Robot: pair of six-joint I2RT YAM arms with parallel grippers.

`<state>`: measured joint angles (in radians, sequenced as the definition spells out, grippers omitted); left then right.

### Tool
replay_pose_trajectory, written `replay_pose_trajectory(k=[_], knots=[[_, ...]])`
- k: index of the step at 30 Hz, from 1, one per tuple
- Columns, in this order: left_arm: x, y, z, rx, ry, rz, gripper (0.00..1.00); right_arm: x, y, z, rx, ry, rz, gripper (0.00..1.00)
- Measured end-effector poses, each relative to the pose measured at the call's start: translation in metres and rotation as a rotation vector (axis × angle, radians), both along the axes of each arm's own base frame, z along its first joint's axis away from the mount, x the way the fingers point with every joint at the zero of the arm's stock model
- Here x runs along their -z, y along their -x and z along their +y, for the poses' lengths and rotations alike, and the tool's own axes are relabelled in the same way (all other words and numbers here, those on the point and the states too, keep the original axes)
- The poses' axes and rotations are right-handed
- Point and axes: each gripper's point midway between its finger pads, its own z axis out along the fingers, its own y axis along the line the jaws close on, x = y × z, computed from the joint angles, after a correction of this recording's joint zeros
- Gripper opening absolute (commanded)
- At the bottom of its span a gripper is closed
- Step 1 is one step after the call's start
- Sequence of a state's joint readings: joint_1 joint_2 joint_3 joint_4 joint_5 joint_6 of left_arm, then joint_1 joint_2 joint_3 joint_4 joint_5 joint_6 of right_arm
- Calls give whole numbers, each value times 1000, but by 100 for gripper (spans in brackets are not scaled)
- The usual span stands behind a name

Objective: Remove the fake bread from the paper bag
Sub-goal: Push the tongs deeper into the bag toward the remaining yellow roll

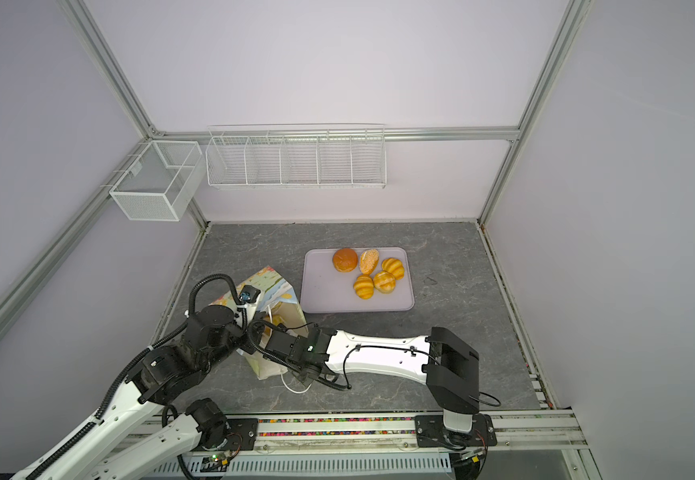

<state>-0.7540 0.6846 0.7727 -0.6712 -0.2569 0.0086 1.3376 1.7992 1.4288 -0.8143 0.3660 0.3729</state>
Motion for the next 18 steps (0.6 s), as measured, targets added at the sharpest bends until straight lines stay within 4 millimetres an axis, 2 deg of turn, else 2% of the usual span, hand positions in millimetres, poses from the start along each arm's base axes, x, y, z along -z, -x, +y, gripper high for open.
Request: replay_pose_trajectory(k=[5,10,18], knots=[[0,1,-2,9,5,4,0,-3,-4,0,-8,6,-28,44],[-4,2,-4,21,18,4,0,-14,-13,13,-40,5,-79,45],[-4,3,-7,36,21,26,0,-7,-24,20,-103,80,-134,45]])
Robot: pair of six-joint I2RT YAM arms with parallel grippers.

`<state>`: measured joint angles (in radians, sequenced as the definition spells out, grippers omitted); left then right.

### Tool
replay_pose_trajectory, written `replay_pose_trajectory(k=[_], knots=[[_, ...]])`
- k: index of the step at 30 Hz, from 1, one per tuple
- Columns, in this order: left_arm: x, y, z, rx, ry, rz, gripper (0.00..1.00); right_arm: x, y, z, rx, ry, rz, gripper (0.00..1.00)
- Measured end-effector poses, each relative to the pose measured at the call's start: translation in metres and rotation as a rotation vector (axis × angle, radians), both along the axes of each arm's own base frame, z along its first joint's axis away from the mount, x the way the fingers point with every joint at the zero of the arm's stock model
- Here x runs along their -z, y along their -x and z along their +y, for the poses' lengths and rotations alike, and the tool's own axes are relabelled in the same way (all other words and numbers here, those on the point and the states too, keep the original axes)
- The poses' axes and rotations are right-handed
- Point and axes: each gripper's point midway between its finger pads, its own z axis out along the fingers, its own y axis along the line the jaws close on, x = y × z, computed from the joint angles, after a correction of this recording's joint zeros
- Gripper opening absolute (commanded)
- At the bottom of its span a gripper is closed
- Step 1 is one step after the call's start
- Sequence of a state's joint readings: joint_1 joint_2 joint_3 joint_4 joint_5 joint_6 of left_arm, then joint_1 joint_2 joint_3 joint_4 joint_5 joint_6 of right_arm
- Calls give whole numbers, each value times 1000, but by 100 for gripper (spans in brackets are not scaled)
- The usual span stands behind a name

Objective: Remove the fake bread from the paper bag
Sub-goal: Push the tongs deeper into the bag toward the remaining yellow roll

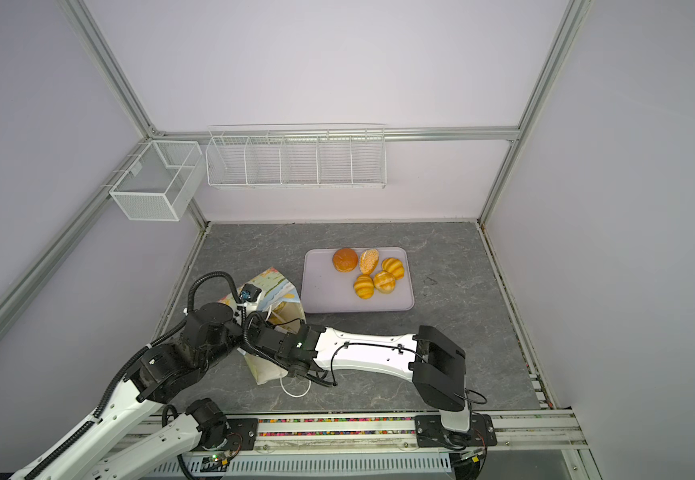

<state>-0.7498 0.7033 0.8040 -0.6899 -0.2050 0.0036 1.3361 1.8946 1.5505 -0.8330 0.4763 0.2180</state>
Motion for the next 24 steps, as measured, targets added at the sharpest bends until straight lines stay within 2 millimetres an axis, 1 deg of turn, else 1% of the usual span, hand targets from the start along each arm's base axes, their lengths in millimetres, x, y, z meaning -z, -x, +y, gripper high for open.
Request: replay_pose_trajectory(k=[8,11,15,18,24], knots=[[-1,-1,2,-12,-2,5,0,13,-5,-11,-48,125,0,45],[0,-2,5,-28,-4,7,0,14,-7,-14,-72,177,-5,42],[-2,-5,12,-67,-3,-2,0,11,-12,-16,-90,238,-33,29],[-3,-5,13,-72,1,-6,0,7,-14,-18,-101,259,-49,20],[-4,-4,14,-69,4,-8,0,5,-11,-19,-111,268,-58,9]])
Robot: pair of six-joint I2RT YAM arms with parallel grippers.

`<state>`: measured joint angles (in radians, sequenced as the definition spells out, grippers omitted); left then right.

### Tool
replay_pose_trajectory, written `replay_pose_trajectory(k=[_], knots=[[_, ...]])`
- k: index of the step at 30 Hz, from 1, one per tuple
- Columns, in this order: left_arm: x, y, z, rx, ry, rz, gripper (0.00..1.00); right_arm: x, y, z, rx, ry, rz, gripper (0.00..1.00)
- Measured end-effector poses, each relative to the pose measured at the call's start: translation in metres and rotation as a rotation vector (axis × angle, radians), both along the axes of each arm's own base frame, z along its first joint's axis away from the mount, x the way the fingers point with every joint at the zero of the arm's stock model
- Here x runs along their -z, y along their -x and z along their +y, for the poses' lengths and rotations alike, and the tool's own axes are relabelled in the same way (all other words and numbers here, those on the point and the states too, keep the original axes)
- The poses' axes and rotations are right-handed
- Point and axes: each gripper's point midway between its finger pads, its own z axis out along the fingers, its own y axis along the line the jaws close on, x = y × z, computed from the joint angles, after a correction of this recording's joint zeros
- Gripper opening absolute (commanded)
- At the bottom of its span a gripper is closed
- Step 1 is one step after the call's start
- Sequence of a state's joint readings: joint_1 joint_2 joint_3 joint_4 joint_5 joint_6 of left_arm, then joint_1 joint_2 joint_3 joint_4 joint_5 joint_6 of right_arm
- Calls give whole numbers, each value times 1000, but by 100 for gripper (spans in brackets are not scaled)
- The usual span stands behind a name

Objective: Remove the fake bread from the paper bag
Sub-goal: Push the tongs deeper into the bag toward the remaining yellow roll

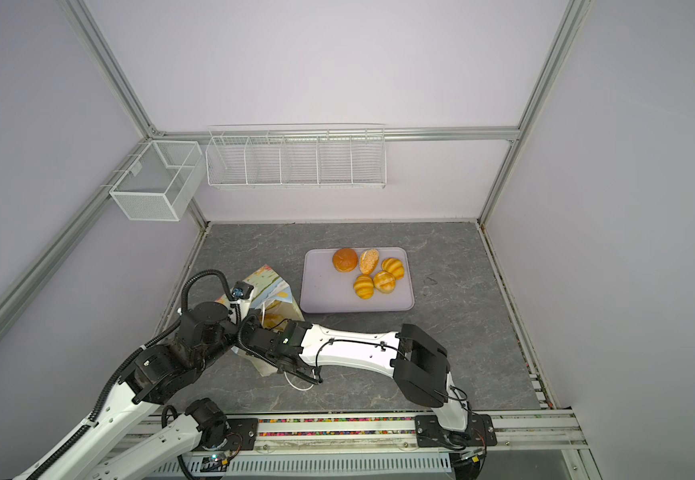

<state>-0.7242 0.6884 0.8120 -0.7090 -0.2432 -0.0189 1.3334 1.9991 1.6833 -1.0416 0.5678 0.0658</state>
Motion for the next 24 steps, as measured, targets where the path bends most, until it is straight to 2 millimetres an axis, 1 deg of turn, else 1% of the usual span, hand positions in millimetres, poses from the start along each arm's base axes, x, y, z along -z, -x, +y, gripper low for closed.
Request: replay_pose_trajectory(k=[2,8,15,19,24], knots=[[-1,1,-1,4,7,-2,0,-2,2,-1,-4,3,-3,6],[-4,2,-8,26,30,-7,0,-14,12,-8,-5,7,-3,6],[-3,0,-11,16,49,-15,0,-26,23,-22,28,7,22,6],[-3,-5,-8,-17,49,-22,0,-35,28,-29,44,-6,36,6],[3,-17,1,-82,41,-3,0,-44,44,-32,30,-23,60,6]])
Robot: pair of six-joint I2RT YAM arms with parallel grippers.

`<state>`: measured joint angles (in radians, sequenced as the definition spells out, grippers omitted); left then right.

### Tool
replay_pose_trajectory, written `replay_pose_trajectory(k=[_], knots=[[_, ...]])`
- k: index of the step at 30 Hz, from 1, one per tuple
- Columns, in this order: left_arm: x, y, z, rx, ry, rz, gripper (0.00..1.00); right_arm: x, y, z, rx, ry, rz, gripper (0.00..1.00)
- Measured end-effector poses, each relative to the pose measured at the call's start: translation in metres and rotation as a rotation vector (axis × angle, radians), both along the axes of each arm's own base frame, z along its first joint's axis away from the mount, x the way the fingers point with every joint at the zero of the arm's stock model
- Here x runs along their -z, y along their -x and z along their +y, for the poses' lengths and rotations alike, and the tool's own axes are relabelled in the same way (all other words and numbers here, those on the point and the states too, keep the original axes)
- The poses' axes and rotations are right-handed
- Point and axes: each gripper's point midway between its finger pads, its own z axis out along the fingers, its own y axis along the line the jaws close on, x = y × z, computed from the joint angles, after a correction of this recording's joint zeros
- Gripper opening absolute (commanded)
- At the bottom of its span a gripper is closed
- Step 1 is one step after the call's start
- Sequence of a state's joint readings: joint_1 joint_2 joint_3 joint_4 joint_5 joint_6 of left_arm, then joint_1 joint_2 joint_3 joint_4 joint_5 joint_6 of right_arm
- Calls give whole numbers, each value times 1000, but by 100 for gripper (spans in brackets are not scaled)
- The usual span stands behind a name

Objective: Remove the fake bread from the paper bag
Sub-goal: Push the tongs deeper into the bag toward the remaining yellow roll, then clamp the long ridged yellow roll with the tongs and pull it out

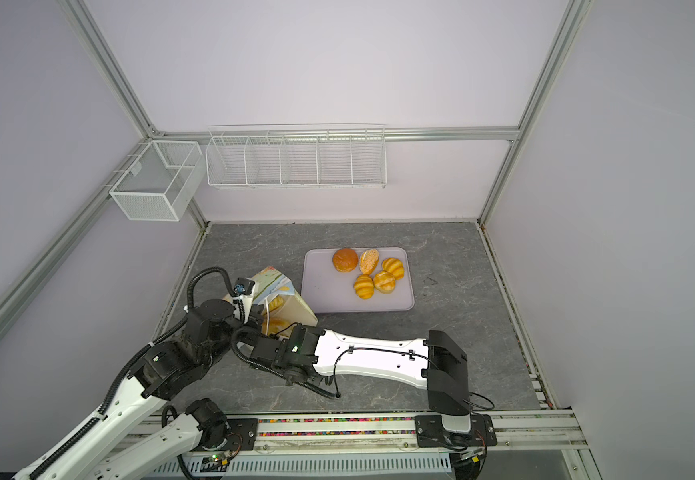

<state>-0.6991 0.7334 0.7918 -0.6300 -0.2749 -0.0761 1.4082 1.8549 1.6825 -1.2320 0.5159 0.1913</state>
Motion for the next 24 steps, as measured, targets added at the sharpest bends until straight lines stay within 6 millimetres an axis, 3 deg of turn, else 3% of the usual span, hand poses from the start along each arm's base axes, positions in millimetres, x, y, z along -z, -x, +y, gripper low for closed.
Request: replay_pose_trajectory(k=[5,24], knots=[[5,-8,8,-42,7,16,0,-4,7,-6,12,-4,25,6],[13,-13,1,-41,31,47,0,-34,14,-42,131,-75,31,6]])
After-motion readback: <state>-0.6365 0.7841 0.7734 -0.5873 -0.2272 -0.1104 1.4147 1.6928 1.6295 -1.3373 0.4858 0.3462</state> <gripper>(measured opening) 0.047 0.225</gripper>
